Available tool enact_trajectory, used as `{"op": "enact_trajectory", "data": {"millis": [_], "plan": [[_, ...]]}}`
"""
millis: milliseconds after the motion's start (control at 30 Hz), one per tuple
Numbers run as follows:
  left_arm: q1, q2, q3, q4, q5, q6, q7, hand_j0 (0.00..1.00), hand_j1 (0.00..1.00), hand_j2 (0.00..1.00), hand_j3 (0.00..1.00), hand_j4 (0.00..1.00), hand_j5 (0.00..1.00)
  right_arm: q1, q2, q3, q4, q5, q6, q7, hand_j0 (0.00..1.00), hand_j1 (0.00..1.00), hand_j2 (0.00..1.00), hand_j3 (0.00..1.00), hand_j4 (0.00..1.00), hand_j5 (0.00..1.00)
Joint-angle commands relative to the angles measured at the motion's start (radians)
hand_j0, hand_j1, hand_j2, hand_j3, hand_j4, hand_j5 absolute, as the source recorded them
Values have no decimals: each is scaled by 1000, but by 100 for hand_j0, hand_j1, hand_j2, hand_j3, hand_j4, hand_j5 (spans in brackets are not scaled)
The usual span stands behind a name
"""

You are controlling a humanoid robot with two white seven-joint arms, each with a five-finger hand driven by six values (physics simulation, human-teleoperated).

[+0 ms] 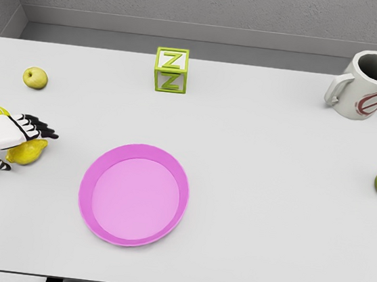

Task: Put the lemon on the plate with left arm

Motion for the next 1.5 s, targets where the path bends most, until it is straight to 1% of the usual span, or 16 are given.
{"op": "enact_trajectory", "data": {"millis": [0, 33, 67, 133, 233, 533, 767, 1167, 1333, 1467], "plan": [[0, 1, 0, 0, 7, 1, 0, 87, 87, 87, 87, 87, 87, 0, 0, 0, 0, 0, 0, 0, 100, 100, 100, 100, 100, 100], [0, 1, 0, 0, 7, 1, 0, 85, 85, 85, 85, 85, 85, 2, 0, 0, 0, 0, 0, 0, 100, 100, 100, 100, 100, 100], [0, 1, 0, 0, 7, 1, 2, 80, 80, 80, 80, 80, 80, 0, 0, 0, 0, 0, 0, 0, 100, 100, 100, 100, 100, 100], [0, 1, -7, 0, 8, 1, 3, 75, 75, 75, 75, 75, 75, 0, 0, 0, 0, 0, 0, 1, 100, 100, 100, 100, 100, 100], [0, 1, -7, 0, 8, 1, 3, 72, 72, 72, 72, 72, 72, 0, 0, 0, 0, 0, 0, 0, 100, 100, 100, 100, 100, 100], [0, 1, -12, 2, 10, 1, 5, 71, 71, 71, 71, 71, 71, 0, 0, 0, 0, 0, 0, 0, 100, 100, 100, 100, 100, 100], [-2, 1, -12, 0, 12, 1, 7, 65, 65, 65, 65, 65, 65, 0, 0, 0, 0, 0, 0, 0, 100, 100, 100, 100, 100, 100], [-2, 1, -10, -9, 19, 1, 5, 64, 64, 64, 64, 64, 64, 0, 0, 0, 0, 0, 0, 1, 100, 100, 100, 100, 100, 100], [-2, 3, -9, -20, 22, 1, 2, 63, 63, 63, 63, 63, 63, 2, 0, 0, 0, 0, 0, 0, 100, 100, 100, 100, 100, 100], [-2, 6, -4, -47, 28, 1, 2, 63, 63, 63, 63, 63, 63, 0, 0, 0, 0, 0, 0, 0, 100, 100, 100, 100, 100, 100]]}}
